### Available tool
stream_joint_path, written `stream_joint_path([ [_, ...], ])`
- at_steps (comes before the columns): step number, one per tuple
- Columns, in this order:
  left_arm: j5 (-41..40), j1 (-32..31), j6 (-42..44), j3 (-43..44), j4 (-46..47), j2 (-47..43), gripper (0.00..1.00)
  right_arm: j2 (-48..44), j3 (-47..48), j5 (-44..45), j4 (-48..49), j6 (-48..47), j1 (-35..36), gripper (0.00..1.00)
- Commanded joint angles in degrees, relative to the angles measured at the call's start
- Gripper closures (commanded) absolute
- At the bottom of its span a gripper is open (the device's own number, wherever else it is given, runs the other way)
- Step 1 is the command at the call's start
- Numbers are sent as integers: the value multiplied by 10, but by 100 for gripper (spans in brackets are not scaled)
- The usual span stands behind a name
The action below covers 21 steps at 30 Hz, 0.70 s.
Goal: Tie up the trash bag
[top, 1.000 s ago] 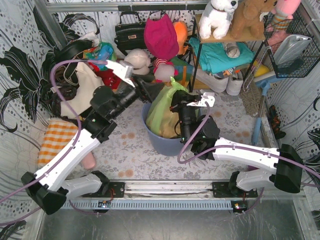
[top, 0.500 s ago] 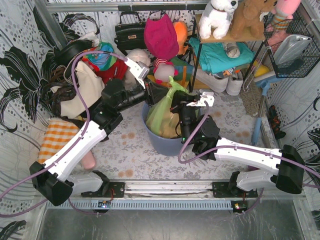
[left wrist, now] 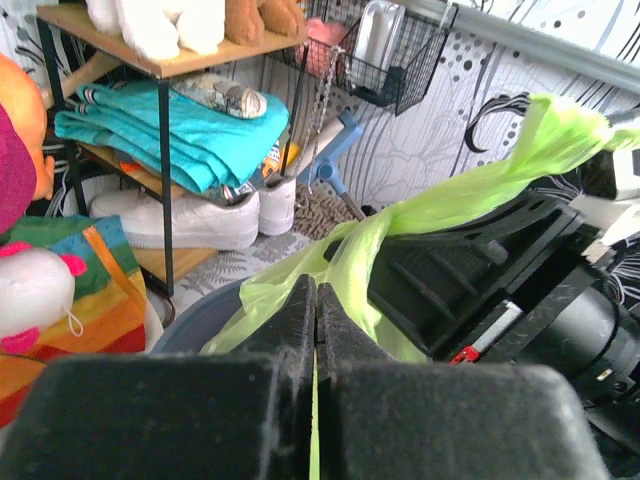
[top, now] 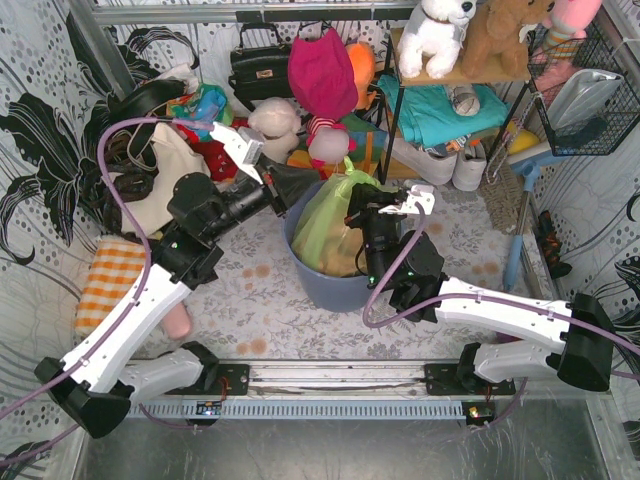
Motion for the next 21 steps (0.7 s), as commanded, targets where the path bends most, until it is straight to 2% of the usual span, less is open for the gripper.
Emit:
stream_joint_path([
  [1,-11,2,-7,-7,22,1,98,-7,3,6,11,6,-1,100],
  [2,-17,3,-6,-1,14,8,89,-8,3,5,10,5,0,100],
  [4,-29,2,-4,19,-5,28,64,-9,2,5,9,7,-1,100],
  [5,-36,2,-4,29,-15,38,57,-10,3,5,8,6,0,100],
  [8,-38,2,-3,57,-38,70,47,-11,5,4,5,6,-1,100],
  [11,-19,3,-3,65,-37,86,43,-12,8,3,2,5,0,100],
  [15,-1,3,-3,74,-38,102,42,-11,12,0,-2,7,-1,100],
  [17,0,3,-2,77,-42,108,46,-9,15,-3,-6,9,0,100],
  [19,5,3,-1,79,-46,114,55,-8,16,-4,-6,9,0,100],
  [20,11,3,0,79,-47,115,62,-7,17,-4,-7,9,0,100],
  [21,19,3,1,79,-47,115,80,-7,17,-4,-8,8,-1,100],
])
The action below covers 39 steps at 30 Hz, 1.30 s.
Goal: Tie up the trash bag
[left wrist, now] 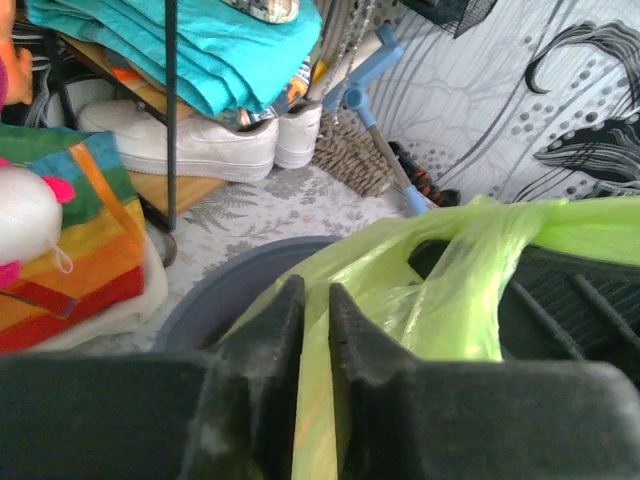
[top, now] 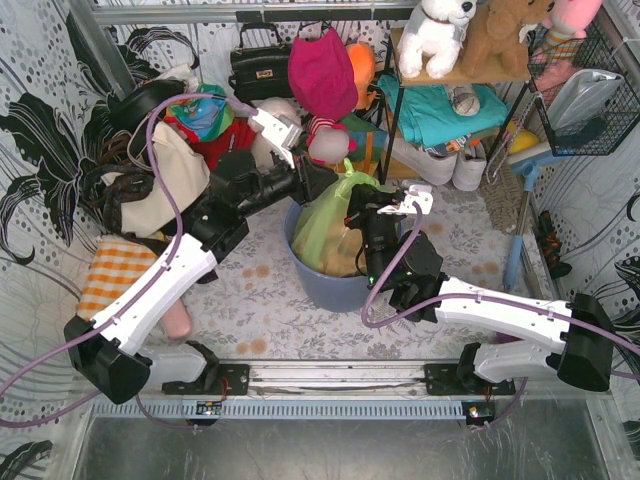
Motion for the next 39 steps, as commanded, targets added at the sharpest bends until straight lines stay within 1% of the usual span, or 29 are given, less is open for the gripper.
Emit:
stream_joint_path([
  [1,30,3,7,19,10,2,95,-7,18,-3,0,8,0,100],
  [2,30,3,7,18,10,0,100,-8,19,-3,0,8,0,100],
  [12,-55,3,0,-26,24,-79,100,-10,17,7,-10,10,-1,100],
  [17,-63,3,0,-34,9,-100,100,-13,13,13,-10,9,0,100],
  [20,-55,3,-9,-24,-3,-88,100,-14,11,13,-10,8,-1,100],
  [21,-52,3,-14,-15,-11,-78,93,-15,11,13,-11,9,-1,100],
  [23,-38,3,-19,3,-17,-57,62,-14,13,12,-11,11,-1,100],
  [24,-31,3,-20,10,-16,-49,54,-13,13,11,-12,10,-1,100],
  [25,-27,3,-20,16,-15,-39,49,-13,14,10,-13,10,-1,100],
  [26,-26,3,-20,21,-16,-32,46,-13,15,9,-13,10,-1,100],
  [32,14,3,-10,58,-17,18,42,-15,17,7,-20,16,-1,100],
  [34,31,3,-7,65,-19,30,41,-16,17,8,-22,16,-1,100],
  [35,46,3,-7,65,-16,33,43,-15,17,8,-22,16,-1,100],
  [36,61,3,-5,62,-9,36,47,-16,17,7,-23,16,0,100],
  [38,76,3,-7,59,-3,39,63,-16,18,8,-24,16,-1,100],
  [39,76,3,-6,59,-4,41,74,-15,18,9,-24,16,0,100],
])
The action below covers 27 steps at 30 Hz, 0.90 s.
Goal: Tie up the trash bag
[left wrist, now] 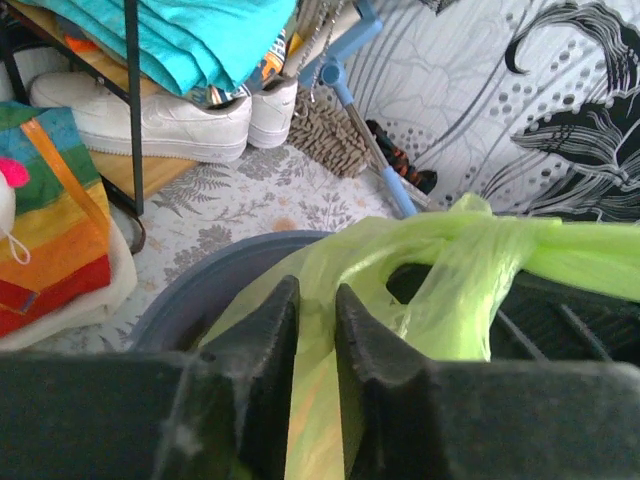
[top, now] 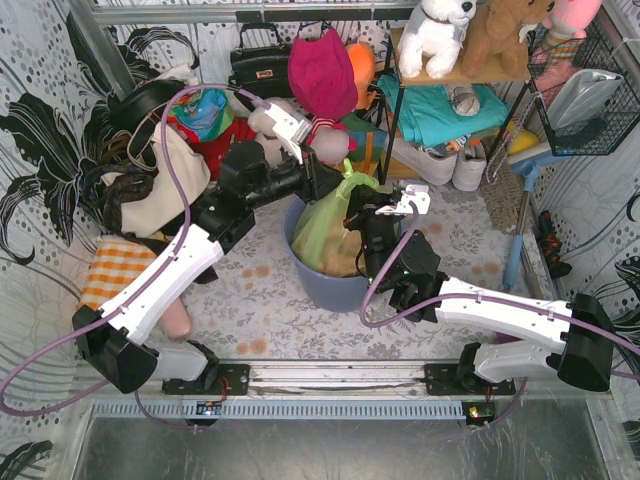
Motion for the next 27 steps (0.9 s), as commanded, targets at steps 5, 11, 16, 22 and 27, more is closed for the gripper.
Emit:
stream_joint_path([
  [5,0,3,8,6,26,-11,100,-16,18,10,-5,8,-1,100],
  [11,-75,3,2,-29,43,-74,100,-19,14,15,-6,10,0,100],
  [16,-60,3,-6,-49,49,-104,100,-18,13,14,0,10,-1,100],
  [22,-26,3,-18,-70,48,-124,100,-5,21,7,24,-5,-1,100],
  [27,31,3,-31,-91,52,-143,100,14,33,-15,58,-25,-1,100],
])
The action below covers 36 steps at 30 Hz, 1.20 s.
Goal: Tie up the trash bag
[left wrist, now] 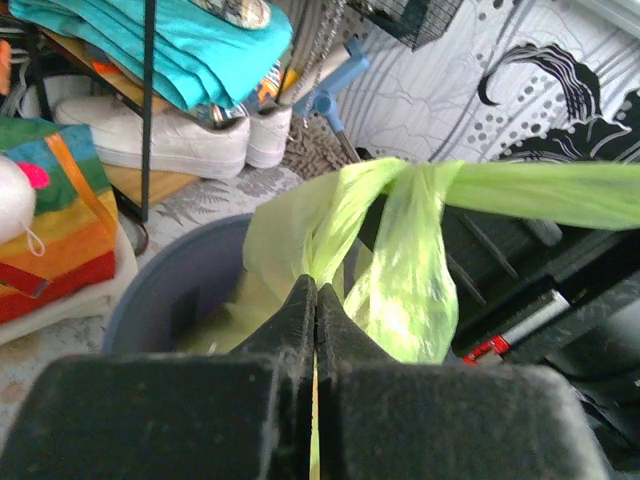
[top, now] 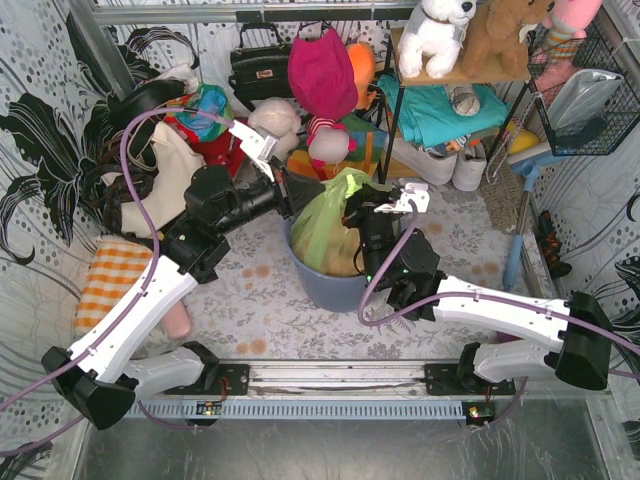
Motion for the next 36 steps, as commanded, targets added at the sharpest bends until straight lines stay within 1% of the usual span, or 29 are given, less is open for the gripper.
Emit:
stream_joint_path([
  [1,63,2,-16,-18,40,-25,100,15,28,-21,60,-23,0,100],
  [4,78,2,-20,-33,42,-41,100,25,36,-34,61,-17,-4,100],
  [8,102,2,-26,-47,53,-60,100,33,40,-53,46,18,-11,100],
  [19,178,-4,-37,-73,58,-62,100,47,46,-129,80,59,-36,100],
  [23,174,-6,-29,-75,42,-58,100,43,31,-198,107,83,-43,100],
  [28,101,-6,-12,-71,13,-61,100,23,19,-292,104,146,-46,100],
  [29,89,-6,-9,-69,9,-63,99,18,16,-312,103,157,-46,100],
  [30,80,-6,-6,-68,7,-67,95,13,13,-326,101,167,-46,100],
  [33,37,-5,1,-71,8,-86,78,1,6,-368,99,187,-46,100],
  [34,18,-6,1,-73,9,-94,71,-1,4,-376,100,191,-46,100],
  [36,-17,-6,1,-75,12,-112,65,-3,2,-384,99,196,-46,100],
])
